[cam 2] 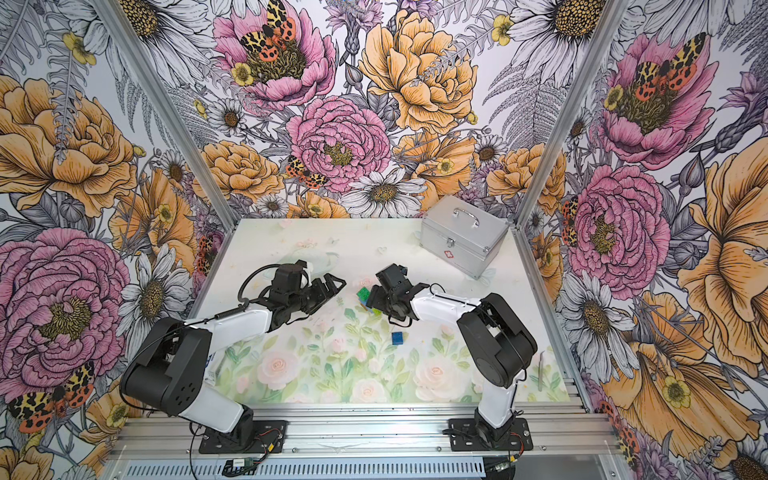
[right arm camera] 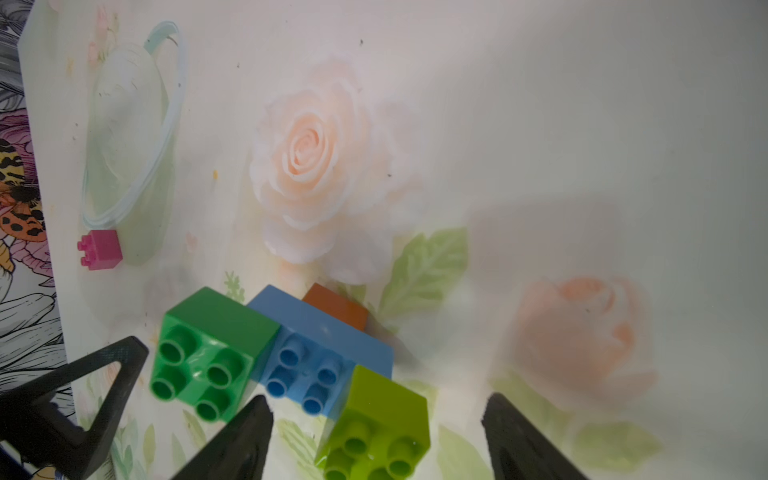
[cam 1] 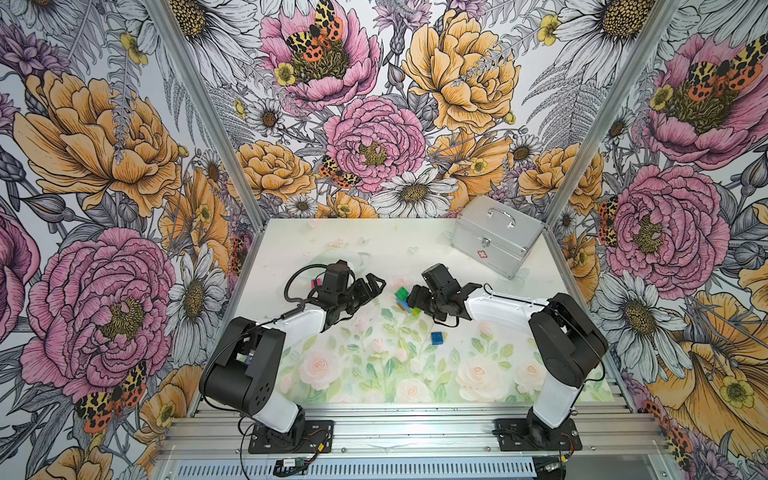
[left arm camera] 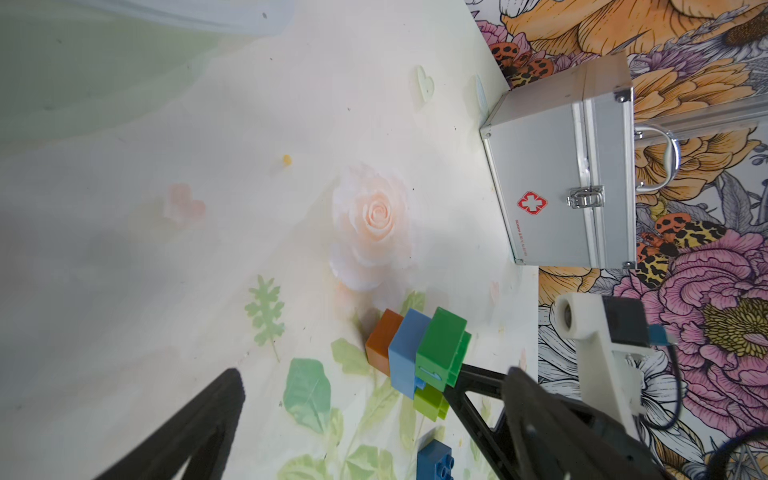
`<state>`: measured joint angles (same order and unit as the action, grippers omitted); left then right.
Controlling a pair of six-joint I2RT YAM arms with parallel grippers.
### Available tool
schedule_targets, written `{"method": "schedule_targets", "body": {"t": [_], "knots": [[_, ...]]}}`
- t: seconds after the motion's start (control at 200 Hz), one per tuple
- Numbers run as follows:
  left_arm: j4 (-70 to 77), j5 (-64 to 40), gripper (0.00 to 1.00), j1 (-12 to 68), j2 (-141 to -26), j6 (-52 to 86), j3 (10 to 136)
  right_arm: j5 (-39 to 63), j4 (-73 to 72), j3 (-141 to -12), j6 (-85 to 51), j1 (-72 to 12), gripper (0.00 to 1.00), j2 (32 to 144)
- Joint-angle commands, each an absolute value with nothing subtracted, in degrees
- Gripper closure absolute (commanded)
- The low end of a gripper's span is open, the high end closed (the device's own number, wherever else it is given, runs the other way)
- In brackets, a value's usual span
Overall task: Assemble the letter v with lego
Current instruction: Adjust the lego brick at the center of the board.
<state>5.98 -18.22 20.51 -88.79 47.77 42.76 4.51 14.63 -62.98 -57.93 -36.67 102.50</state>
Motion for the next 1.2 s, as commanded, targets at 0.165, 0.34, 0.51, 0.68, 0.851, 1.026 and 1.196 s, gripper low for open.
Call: {"method": "schedule_targets", "body": {"t": [0.165, 0.34, 0.51, 0.68, 0.851, 1.026, 1.196], "knots": [[6.0, -21.3, 0.01, 20.0, -91.4, 47.1, 45.6, 6.7, 13.7, -69.7, -56.0, -36.4, 0.2, 106.9], [6.9, -23.0, 0.02, 18.0, -92.4, 47.2, 46.3, 6.2, 17.3, -72.5, -54.2, -36.2, 0.21, 108.3], [6.9, -26.0, 0.05, 17.4, -95.9, 45.2, 51.3, 6.0, 16.5, -69.2, -56.2, -36.0, 0.17, 104.9], [6.6, -28.8, 0.11, 17.5, -101.1, 43.3, 57.3, 9.2, 2.1, -58.6, -63.9, -36.3, 0.11, 100.6], [4.9, -30.6, 0.15, 17.6, -107.4, 41.8, 63.3, 9.5, -9.8, -52.4, -70.9, -38.2, 0.11, 100.2], [4.3, -31.5, 0.15, 17.6, -110.8, 41.7, 67.5, 8.4, -13.5, -53.4, -72.2, -39.7, 0.12, 101.5], [3.8, -31.5, 0.15, 17.7, -112.3, 41.8, 69.8, 8.6, -16.6, -54.9, -75.1, -40.0, 0.14, 105.1]]}}
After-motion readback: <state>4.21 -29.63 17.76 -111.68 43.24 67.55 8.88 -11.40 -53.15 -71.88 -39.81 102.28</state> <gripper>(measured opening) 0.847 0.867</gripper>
